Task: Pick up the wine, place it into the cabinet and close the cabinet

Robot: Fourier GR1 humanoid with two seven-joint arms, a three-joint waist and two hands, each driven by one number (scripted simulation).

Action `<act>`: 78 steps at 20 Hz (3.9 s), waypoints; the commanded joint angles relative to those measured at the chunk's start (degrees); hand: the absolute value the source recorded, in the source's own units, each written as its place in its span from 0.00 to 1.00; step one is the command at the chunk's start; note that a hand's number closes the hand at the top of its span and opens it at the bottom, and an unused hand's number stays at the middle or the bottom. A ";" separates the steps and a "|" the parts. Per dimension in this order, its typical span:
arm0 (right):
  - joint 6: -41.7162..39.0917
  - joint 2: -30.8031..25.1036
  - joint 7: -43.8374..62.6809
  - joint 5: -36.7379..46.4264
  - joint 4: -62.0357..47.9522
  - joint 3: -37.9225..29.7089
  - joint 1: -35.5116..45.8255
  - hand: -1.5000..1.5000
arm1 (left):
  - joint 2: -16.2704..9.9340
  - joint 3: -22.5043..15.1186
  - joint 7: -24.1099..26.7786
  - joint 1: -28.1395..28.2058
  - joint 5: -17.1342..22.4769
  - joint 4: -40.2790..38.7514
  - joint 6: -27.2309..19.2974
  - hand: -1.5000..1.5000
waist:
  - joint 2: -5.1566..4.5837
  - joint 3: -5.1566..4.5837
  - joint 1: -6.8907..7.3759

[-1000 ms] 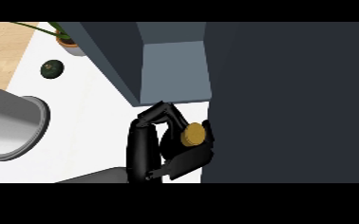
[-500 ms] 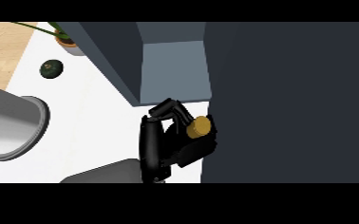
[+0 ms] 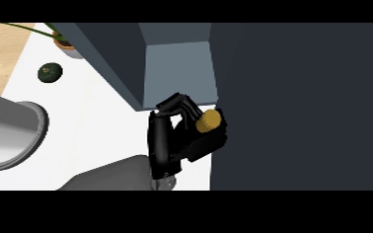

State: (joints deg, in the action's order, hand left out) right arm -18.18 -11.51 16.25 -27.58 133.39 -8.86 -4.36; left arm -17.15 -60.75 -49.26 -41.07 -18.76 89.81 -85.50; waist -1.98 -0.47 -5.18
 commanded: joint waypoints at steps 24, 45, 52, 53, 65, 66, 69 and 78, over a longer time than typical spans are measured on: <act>-1.47 -1.46 0.28 -3.03 -0.49 -1.30 1.75 0.00 | 3.29 5.10 7.85 -6.36 16.23 -15.36 6.21 1.00 | -1.00 0.01 -2.11; -1.09 -0.70 -0.25 -3.73 -1.20 -1.53 2.44 0.00 | 9.06 14.24 30.80 -1.92 25.47 -25.19 17.10 1.00 | -1.41 -0.13 -2.13; -0.97 -0.33 -0.53 -3.41 -2.34 -1.35 3.08 0.00 | 11.14 22.95 43.02 -1.83 31.40 -29.77 26.42 1.00 | -1.13 -0.08 -0.81; -1.68 -0.67 -1.05 -3.61 -2.85 -1.92 2.91 0.00 | 10.63 25.26 43.45 -3.65 32.85 -31.34 28.73 1.00 | -1.19 0.01 -1.26; -2.92 -0.78 -1.50 -3.48 -3.26 -2.47 1.27 0.00 | 12.84 40.24 65.83 -8.96 39.60 -52.87 45.35 1.00 | -0.67 0.26 -1.20; -1.41 -0.46 -0.66 -3.78 -3.41 -2.15 2.72 0.00 | 13.60 41.04 66.97 -10.26 39.57 -55.20 45.26 1.00 | -0.72 0.23 -1.02; -3.02 -1.91 -1.11 -4.49 -3.37 -3.35 2.86 0.00 | 12.54 44.67 69.25 -13.49 41.12 -59.69 47.66 1.00 | -0.68 0.28 -1.48; -4.03 -0.13 -2.48 -2.37 -3.06 -1.96 0.31 0.00 | 13.39 48.34 74.83 -19.23 40.45 -73.29 47.40 0.00 | -0.74 0.38 -2.05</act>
State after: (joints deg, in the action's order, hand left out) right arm -21.51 -12.21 14.82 -31.25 130.41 -10.99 -3.11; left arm -3.98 -13.94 24.09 -57.81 21.78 21.84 -38.13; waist -2.72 -0.15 -7.01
